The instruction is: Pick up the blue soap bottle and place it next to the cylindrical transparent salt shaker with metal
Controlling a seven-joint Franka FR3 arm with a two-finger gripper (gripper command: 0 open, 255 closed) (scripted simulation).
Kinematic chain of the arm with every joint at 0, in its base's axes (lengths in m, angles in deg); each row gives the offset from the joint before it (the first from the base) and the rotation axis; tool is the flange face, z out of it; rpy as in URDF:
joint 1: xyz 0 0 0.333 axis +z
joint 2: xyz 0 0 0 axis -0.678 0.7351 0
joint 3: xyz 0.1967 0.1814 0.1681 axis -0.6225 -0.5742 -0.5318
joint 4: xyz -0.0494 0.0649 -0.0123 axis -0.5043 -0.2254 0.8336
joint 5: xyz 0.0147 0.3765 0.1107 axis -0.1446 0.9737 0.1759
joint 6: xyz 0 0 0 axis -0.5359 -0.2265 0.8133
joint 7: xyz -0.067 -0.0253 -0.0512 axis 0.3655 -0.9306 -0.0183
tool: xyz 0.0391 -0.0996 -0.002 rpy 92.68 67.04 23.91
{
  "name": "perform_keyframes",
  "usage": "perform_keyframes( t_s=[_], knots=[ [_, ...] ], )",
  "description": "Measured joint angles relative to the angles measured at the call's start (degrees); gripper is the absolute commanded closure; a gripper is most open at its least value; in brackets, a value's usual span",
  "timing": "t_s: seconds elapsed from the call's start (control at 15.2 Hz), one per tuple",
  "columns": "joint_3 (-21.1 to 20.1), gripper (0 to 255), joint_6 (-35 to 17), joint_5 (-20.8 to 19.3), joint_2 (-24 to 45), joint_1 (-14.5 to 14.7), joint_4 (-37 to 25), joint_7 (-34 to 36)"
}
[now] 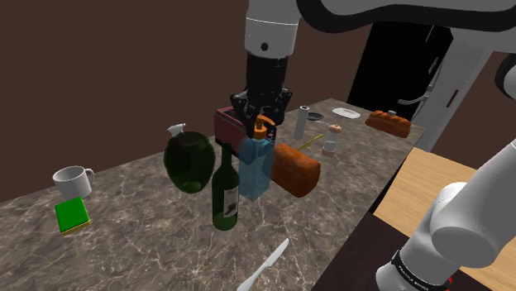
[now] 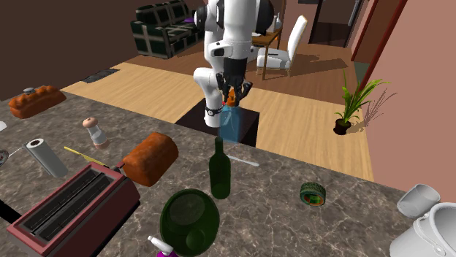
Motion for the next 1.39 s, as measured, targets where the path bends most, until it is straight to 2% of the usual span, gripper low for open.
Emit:
perform_keyframes(
  t_s=[0.86,1.39],
  knots=[
    [-1.4,255,11.0,-2.7,5.0,0.2,-15.2,1.5],
    [7.2,255,9.9,1.0,-4.3,-4.0,-6.2,-11.0]
  ],
)
